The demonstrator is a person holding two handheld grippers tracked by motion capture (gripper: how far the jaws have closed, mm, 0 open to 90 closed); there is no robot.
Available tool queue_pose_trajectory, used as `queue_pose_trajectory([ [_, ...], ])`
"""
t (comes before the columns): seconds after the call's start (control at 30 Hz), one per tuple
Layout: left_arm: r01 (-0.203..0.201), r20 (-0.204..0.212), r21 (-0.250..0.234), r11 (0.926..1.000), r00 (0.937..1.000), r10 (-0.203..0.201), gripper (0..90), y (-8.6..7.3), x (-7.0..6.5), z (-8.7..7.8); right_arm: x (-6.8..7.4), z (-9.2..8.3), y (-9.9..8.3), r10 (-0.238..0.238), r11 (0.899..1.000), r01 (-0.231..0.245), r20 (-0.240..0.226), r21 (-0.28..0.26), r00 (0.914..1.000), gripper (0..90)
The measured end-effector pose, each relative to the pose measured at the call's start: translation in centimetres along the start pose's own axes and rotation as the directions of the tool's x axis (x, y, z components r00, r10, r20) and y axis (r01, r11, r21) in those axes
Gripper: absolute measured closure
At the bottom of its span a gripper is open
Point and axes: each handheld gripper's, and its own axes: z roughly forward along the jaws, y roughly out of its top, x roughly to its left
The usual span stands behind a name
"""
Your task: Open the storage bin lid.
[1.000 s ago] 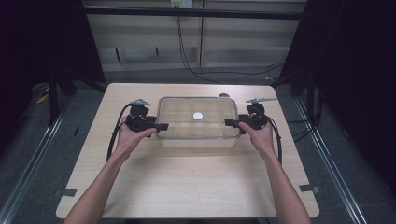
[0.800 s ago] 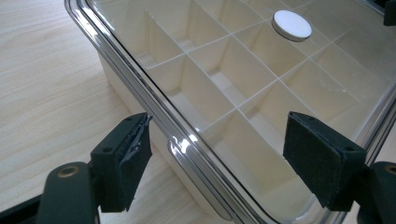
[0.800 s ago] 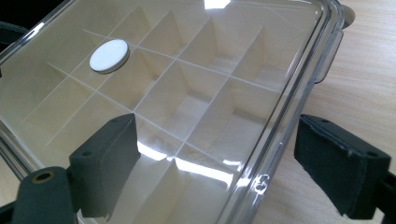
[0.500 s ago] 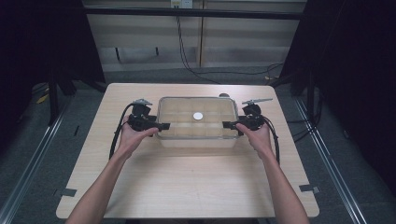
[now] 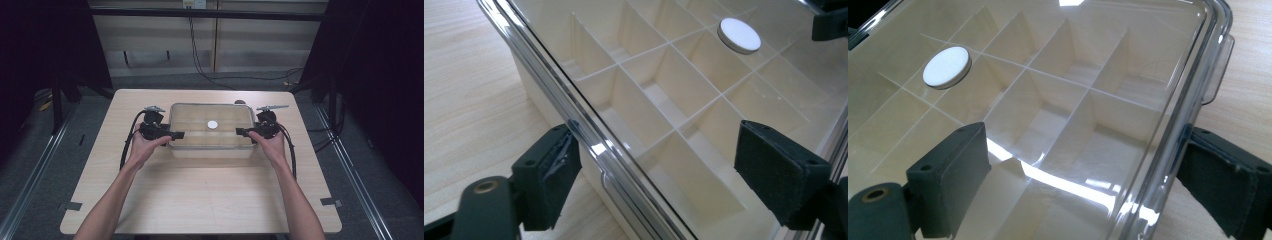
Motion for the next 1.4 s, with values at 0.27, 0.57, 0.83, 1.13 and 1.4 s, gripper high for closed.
queue_pose_trajectory([
  [0.27,0.008,-0.001,-0.018,0.9998,1.0,-0.008,22.1,0.0,0.1,0.0,0.1,0.1,-0.3,0.013,0.999,-0.013,0.014,-0.035,0.9998,8.4],
  [0.57,-0.031,-0.015,-0.039,0.9987,0.9994,0.031,28.9,0.2,-0.4,-0.6,0.1,-0.7,-0.2,0.01,0.996,-0.009,0.012,-0.093,0.9999,13.7],
  [0.83,-0.034,-0.013,-0.093,0.9951,0.9994,0.033,33.1,-0.7,-0.4,-0.9,-0.7,-1.5,-1.1,0.035,0.989,-0.037,-0.021,-0.14,0.9992,28.8],
  [1.13,-0.013,-0.022,-0.127,0.9918,0.9997,0.01,39.9,-0.9,-0.6,-1.4,-0.6,-2.0,-1.3,0.042,0.981,-0.042,-0.005,-0.189,0.9991,37.2],
  [1.4,-0.019,-0.024,-0.153,0.9881,0.9996,0.016,47.2,-1.0,-0.8,-1.8,-0.4,-3.4,-1.8,0.054,0.973,-0.055,-0.015,-0.222,0.9985,45.7],
])
